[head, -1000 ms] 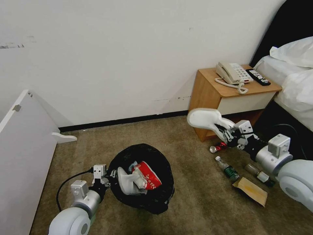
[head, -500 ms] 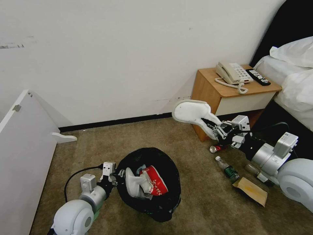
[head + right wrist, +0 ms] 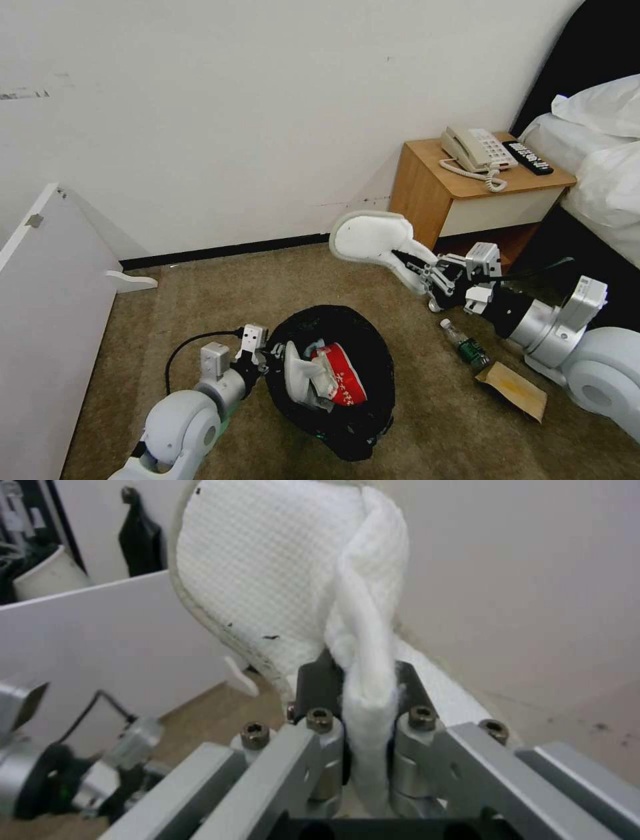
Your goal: Pick up the trash bin, then pick up the garbage from the floor and place it into the trash bin.
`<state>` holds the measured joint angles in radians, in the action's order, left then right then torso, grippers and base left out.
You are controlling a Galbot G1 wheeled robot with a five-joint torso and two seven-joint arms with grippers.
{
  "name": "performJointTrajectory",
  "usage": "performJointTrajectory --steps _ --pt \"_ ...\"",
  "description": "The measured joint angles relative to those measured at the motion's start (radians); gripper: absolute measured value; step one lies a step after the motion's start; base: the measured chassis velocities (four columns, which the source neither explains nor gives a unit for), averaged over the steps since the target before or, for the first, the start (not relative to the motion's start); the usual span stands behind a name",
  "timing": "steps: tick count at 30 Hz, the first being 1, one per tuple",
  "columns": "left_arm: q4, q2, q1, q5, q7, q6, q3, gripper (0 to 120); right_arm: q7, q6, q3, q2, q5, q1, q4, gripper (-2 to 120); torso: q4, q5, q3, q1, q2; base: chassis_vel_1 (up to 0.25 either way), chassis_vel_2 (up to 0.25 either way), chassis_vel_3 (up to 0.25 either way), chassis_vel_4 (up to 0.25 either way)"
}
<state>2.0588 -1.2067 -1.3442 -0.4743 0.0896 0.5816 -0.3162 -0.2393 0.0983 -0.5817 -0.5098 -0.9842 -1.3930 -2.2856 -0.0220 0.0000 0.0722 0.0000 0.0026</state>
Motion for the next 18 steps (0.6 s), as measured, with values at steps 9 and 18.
performJointTrajectory --steps 9,18 --pt "-0.025 -0.017 0.076 -0.022 -0.015 0.011 0.049 4 -0.023 0.001 0.091 -0.019 0.003 0.043 0.043 4 0.0 0.0 0.0 0.0 0.0 0.0 0.0 0.0 0.0" --pt "-0.034 -0.027 0.112 -0.043 -0.025 0.015 0.065 4 -0.02 0.006 0.254 -0.084 0.018 0.168 0.089 4 0.0 -0.0001 0.0 0.0 0.0 0.0 0.0 0.0 0.0"
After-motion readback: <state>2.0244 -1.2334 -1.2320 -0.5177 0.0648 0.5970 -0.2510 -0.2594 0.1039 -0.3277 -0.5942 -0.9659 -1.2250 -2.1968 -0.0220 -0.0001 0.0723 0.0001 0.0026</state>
